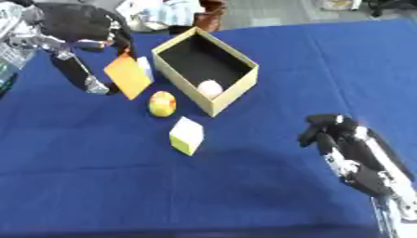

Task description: Pick up objects on the table and place them in the box.

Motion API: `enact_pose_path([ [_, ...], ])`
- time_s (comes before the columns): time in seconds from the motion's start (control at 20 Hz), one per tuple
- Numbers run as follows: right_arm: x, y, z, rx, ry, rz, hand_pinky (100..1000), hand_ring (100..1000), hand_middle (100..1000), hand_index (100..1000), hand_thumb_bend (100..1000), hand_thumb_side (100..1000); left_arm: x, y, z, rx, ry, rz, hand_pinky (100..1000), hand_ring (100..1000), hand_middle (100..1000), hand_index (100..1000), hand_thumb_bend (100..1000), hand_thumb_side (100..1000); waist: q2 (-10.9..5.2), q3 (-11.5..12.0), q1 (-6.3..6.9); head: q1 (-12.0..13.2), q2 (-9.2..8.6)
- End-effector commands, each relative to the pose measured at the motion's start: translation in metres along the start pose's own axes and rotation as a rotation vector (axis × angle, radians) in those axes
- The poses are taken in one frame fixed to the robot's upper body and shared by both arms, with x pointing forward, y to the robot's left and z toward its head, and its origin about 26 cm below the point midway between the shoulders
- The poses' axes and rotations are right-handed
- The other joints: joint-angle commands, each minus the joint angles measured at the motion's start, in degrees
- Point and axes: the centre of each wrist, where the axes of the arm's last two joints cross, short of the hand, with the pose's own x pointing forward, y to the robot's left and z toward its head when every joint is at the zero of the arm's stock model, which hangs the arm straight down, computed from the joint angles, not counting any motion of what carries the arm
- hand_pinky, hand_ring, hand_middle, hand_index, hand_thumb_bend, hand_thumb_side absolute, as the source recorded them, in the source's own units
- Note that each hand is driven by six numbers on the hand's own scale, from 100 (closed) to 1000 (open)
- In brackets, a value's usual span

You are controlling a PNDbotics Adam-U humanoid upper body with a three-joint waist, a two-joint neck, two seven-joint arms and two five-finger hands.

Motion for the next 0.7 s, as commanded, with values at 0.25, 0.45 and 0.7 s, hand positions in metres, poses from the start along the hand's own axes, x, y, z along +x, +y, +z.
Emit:
enact_pose_path([
  [0.25,0.004,-0.001,-0.006,0.015,-0.020,0.004,583,613,550,764,100,456,-0.013,0.023,-0.055,0.092,0.051,0.042,797,609,503,696,308,338,-1.42,-1.1,0.04,-0.7,-1.26],
  [0.45,0.004,0.002,-0.011,0.026,-0.035,-0.006,583,613,550,764,100,457,-0.010,0.011,-0.093,0.074,0.072,0.068,800,629,532,721,275,332,-1.14,-2.3,-0.21,-0.7,-2.16],
  [0.7,0.004,0.006,-0.015,0.044,-0.046,-0.020,583,613,550,764,100,457,0.000,-0.006,-0.125,0.065,0.121,0.087,806,667,577,758,280,333,-1.01,-3.7,-0.27,-0.7,-3.05],
])
